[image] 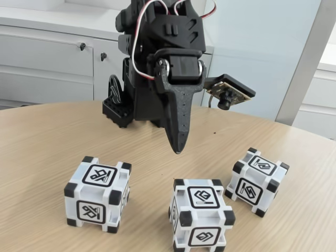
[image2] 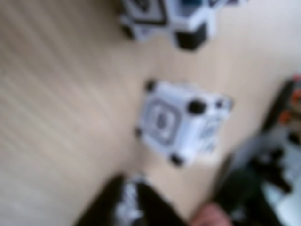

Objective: Stack cubes from left to right.

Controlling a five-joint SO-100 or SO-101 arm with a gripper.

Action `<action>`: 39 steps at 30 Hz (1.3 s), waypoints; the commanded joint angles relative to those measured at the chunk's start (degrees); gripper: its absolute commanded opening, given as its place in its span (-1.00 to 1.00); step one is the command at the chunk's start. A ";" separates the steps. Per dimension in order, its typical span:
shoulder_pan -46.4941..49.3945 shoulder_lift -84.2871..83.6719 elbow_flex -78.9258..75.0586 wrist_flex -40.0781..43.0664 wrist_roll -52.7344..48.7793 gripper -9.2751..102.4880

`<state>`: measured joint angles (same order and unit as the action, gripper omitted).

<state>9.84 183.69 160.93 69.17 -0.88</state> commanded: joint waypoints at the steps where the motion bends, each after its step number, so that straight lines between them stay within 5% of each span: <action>1: -0.35 0.44 -0.26 -0.35 0.62 -0.83; 22: 0.53 0.44 -0.26 -0.35 3.25 -0.83; 39: 0.53 0.44 -0.88 -1.05 -4.66 -0.83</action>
<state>9.93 183.69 161.02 69.17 -2.46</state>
